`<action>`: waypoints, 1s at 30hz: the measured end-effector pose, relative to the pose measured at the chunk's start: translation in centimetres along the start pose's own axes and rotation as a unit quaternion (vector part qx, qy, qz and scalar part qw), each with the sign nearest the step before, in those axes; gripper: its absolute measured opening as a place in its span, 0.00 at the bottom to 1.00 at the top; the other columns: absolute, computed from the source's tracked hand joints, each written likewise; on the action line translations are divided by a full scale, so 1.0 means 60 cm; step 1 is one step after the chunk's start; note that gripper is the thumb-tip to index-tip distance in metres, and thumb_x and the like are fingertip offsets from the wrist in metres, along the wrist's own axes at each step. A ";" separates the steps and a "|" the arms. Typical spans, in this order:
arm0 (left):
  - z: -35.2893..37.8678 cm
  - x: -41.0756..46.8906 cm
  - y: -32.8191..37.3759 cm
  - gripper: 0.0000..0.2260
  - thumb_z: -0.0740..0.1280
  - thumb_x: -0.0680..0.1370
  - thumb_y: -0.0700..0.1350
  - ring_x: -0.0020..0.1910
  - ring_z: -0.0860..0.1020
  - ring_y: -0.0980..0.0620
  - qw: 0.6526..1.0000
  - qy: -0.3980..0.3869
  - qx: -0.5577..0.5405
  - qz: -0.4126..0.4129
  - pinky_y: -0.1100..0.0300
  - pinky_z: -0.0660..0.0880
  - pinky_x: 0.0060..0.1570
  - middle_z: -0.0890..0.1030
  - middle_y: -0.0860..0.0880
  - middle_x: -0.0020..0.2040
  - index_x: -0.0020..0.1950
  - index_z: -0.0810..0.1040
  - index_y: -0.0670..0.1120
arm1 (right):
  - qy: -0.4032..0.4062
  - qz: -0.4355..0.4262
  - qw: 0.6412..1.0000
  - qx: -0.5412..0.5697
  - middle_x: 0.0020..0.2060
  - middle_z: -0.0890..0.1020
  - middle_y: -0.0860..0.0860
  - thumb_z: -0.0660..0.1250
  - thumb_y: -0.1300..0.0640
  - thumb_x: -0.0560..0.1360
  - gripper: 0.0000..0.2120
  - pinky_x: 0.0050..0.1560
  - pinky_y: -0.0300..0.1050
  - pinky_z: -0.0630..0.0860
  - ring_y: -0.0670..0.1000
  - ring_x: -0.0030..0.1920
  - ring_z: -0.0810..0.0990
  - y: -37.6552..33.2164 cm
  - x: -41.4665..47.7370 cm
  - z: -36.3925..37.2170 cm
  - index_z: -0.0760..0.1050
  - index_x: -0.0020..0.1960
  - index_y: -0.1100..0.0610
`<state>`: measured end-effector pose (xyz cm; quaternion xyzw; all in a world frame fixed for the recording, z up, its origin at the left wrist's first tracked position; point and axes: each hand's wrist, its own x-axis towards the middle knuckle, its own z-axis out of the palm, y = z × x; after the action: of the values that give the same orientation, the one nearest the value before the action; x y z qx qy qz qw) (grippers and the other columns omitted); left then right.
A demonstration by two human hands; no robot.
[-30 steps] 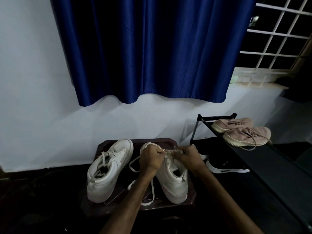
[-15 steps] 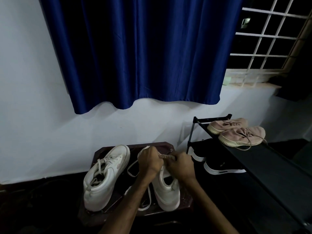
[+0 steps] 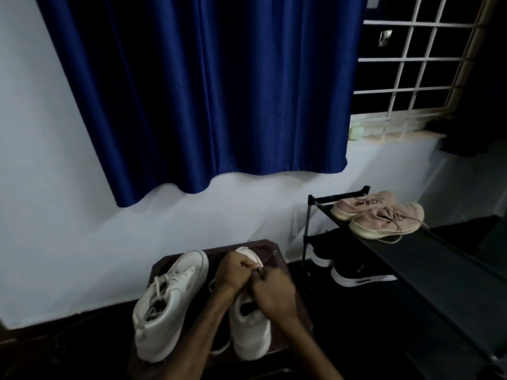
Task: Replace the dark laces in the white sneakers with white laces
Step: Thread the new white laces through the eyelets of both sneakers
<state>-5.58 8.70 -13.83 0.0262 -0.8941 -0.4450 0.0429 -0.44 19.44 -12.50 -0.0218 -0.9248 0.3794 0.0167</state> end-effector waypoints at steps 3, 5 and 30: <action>-0.018 0.011 -0.002 0.16 0.70 0.77 0.48 0.33 0.74 0.54 0.999 -0.052 -0.005 -0.005 0.55 0.72 0.39 0.79 0.46 0.30 0.31 0.82 0.44 | -0.067 0.011 0.991 0.112 0.62 0.73 0.57 0.51 0.49 0.82 0.19 0.66 0.52 0.66 0.60 0.64 0.70 -0.005 -0.016 0.019 0.71 0.67 0.56; -0.020 0.006 -0.001 0.19 0.67 0.78 0.55 0.33 0.75 0.55 0.997 -0.072 -0.017 -0.021 0.57 0.72 0.40 0.79 0.51 0.29 0.31 0.81 0.46 | -0.096 0.008 0.977 0.192 0.62 0.74 0.55 0.52 0.50 0.82 0.19 0.68 0.54 0.66 0.59 0.64 0.70 0.005 -0.017 0.024 0.73 0.66 0.55; -0.017 -0.041 0.012 0.27 0.58 0.66 0.57 0.61 0.76 0.47 0.978 -0.068 0.187 0.055 0.51 0.73 0.61 0.83 0.49 0.58 0.59 0.82 0.50 | 0.072 0.009 0.993 0.096 0.43 0.84 0.50 0.67 0.57 0.70 0.03 0.48 0.42 0.74 0.54 0.48 0.82 0.039 0.037 0.008 0.78 0.43 0.53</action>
<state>-3.07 8.51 -12.76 -0.0464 -0.9624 -0.2678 0.0005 -2.61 20.89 -14.43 -0.0557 -0.8803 0.4640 0.0818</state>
